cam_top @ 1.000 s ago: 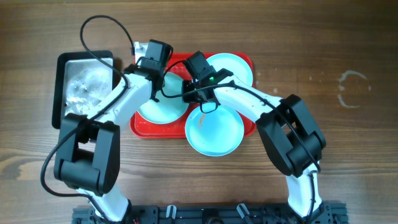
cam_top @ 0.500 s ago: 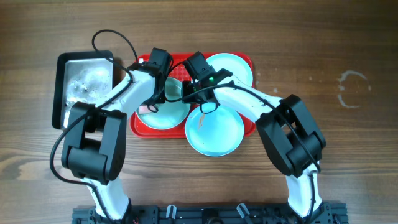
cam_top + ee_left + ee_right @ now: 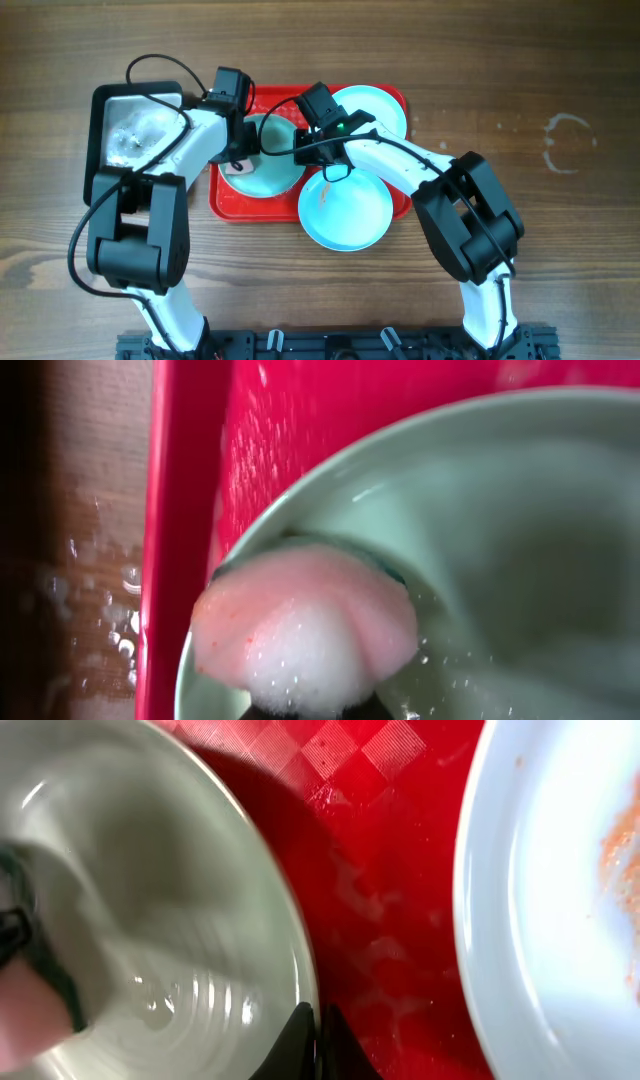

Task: Clean dirty plates on tray and stack at the side
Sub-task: 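Scrub the plate with the sponge while the right gripper holds it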

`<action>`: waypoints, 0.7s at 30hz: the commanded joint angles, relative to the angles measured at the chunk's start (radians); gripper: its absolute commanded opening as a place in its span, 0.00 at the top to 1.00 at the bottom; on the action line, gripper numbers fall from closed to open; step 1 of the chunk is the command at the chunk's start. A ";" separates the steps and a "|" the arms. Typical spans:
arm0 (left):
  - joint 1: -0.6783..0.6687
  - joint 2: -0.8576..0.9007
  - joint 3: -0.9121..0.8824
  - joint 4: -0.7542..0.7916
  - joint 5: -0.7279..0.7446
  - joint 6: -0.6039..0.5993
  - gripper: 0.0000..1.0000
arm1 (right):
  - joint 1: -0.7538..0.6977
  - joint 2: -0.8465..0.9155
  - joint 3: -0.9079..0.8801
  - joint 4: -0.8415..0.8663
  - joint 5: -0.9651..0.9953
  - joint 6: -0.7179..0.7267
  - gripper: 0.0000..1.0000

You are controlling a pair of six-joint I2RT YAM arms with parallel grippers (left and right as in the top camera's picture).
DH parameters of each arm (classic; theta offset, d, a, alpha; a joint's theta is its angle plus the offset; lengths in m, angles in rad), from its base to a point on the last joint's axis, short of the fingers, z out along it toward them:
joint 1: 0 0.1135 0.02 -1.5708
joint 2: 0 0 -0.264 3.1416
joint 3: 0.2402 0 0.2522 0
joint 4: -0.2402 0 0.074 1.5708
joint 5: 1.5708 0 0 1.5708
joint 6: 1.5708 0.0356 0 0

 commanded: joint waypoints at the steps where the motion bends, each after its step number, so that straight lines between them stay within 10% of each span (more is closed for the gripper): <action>1: -0.016 0.100 -0.041 0.076 -0.069 -0.088 0.96 | 0.000 0.021 0.013 -0.002 0.005 0.011 0.96; 10: -0.124 -0.016 -0.013 0.085 -0.277 -0.153 0.96 | 0.000 0.021 0.014 -0.002 0.005 0.011 0.96; 21: 0.130 -0.113 0.010 -0.150 0.339 0.167 0.96 | 0.000 0.021 0.013 -0.001 -0.002 0.002 0.96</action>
